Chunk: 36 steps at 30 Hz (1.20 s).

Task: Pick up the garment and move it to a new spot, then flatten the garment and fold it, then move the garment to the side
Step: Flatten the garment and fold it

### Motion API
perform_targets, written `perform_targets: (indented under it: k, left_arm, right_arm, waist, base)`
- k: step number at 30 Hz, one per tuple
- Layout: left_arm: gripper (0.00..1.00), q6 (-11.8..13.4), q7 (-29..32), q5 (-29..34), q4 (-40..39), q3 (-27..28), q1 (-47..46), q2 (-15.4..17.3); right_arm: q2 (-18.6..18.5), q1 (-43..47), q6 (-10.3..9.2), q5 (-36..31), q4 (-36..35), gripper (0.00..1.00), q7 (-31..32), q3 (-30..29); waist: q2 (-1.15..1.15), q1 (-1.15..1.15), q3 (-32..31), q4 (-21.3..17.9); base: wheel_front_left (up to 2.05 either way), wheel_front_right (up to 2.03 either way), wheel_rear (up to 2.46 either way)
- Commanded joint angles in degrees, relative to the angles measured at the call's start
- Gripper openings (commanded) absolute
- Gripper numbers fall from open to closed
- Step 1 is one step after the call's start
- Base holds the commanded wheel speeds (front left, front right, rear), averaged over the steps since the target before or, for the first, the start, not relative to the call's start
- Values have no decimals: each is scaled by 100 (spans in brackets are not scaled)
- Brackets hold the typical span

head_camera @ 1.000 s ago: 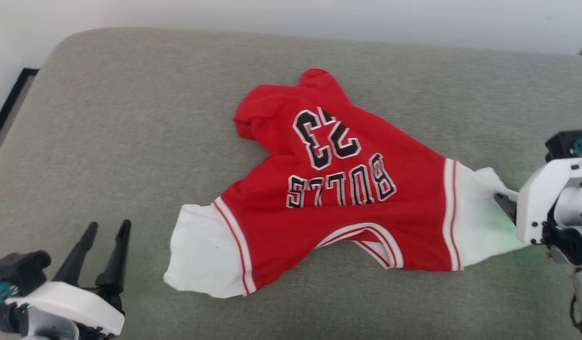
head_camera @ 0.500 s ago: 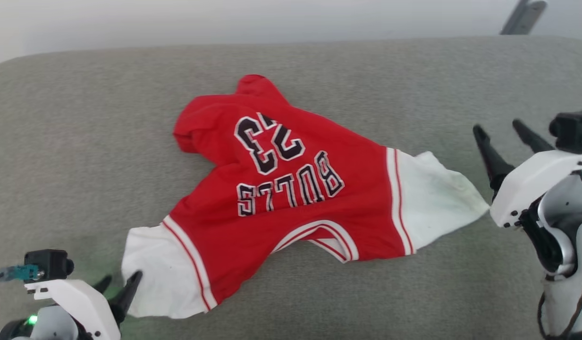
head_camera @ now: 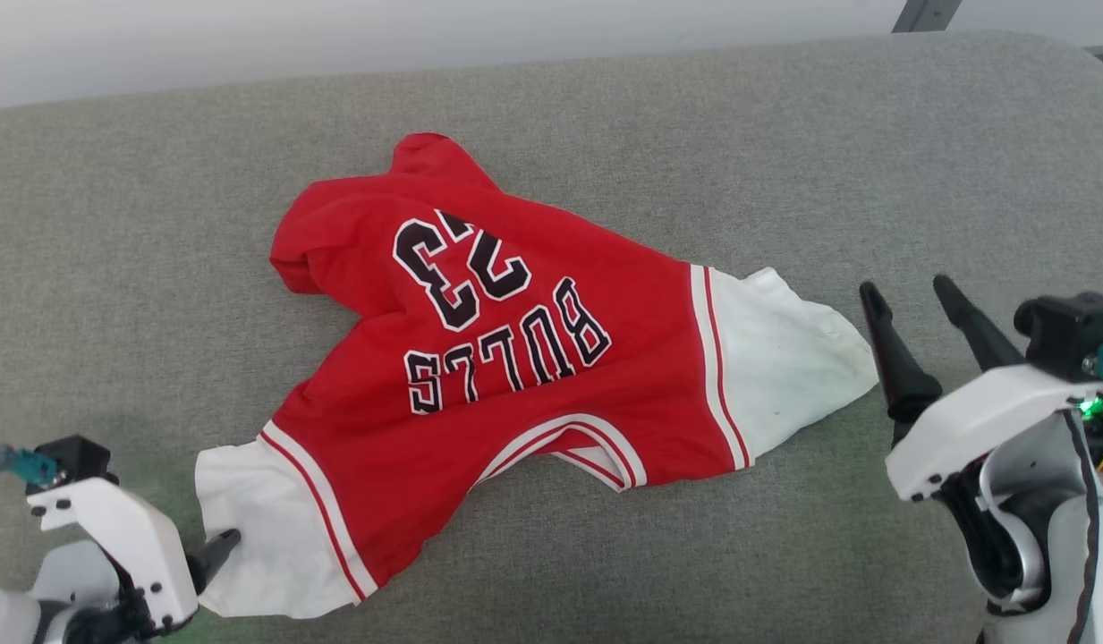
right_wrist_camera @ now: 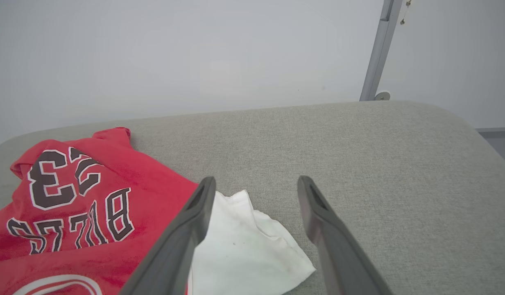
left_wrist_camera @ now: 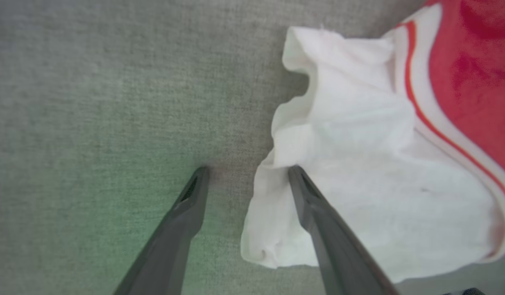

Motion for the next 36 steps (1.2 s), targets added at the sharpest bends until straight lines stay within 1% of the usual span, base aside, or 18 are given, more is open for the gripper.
perform_targets:
  k: [1,5,10,13,15,18,19,20,23,24,26,27,28,29,34,35,36]
  left_arm:
    - [100,29,208,-126,116,-212,33,-239]
    - [100,156,715,-277,-83,-424,-73,-407]
    - [100,487,1234,-140,-292,-646,-47,-309]
    - [100,657,1483,-175,-424,-704,77,-260]
    - [100,738,1556,-128,-505,-737,135,-206]
    - [100,756,1542,-12,-528,-781,188,-126]
    - [41,725,1547,-14,-511,-808,196,-118]
    - [0,726,1488,-82,-480,-766,183,-164]
    - [0,594,1308,-9,-417,-770,52,-160]
    - [0,523,1223,-39,-356,-746,-45,-188]
    - [0,485,1153,10,-308,-748,-143,-211]
    - [0,485,1153,10,-308,-748,-143,-211]
    - [0,446,1114,-6,-263,-742,-242,-249]
    - [0,424,1099,19,-244,-759,-292,-247]
    - [0,287,971,53,-205,-787,-485,-322]
    - [0,274,943,48,-199,-783,-510,-340]
    - [0,274,943,48,-199,-783,-510,-340]
  right_arm:
    - [12,86,-4,27,-56,100,28,6]
    - [55,211,-4,81,-128,100,74,-43]
    - [92,224,-4,94,-156,100,118,-65]
    - [104,225,-4,109,-171,100,145,-55]
    - [110,221,-4,119,-179,100,159,-55]
    - [117,195,-4,118,-143,100,253,18]
    - [116,182,-4,115,-107,100,303,59]
    - [117,170,-4,136,-60,100,378,89]
    - [12,69,-4,120,108,100,663,230]
    - [-96,-27,-4,121,274,100,879,301]
    - [-170,-175,-4,189,462,100,1080,316]
    - [-170,-175,-4,189,462,100,1080,316]
    - [-358,-322,-4,163,673,100,1329,356]
    - [-410,-397,-4,219,781,100,1463,355]
    - [-924,-720,-4,298,1176,100,2157,356]
    - [-986,-762,-4,345,1230,100,2301,366]
    - [-986,-762,-4,345,1230,100,2301,366]
  waist:
    - [-1,0,18,-14]
    - [-1,0,68,-28]
    - [-1,0,137,-46]
    - [-1,0,167,-50]
    - [-1,0,187,-46]
    - [-1,0,227,-35]
    - [-1,0,242,-24]
    - [-1,0,254,-13]
    - [-1,0,296,12]
    - [-1,0,323,45]
    - [-1,0,347,85]
    - [-1,0,347,85]
    - [-1,0,377,147]
    - [-1,0,391,174]
    - [-1,0,488,360]
    - [-1,0,508,391]
    - [-1,0,508,391]
  base:
    - [0,0,0]
    - [0,0,0]
    - [0,0,0]
    - [0,0,0]
    - [0,0,0]
    - [0,0,0]
    - [0,0,0]
    - [0,0,0]
    - [0,0,0]
    - [0,0,0]
    - [0,0,0]
    - [0,0,0]
    - [0,0,0]
    - [0,0,0]
    - [0,0,0]
    - [0,0,0]
    - [0,0,0]
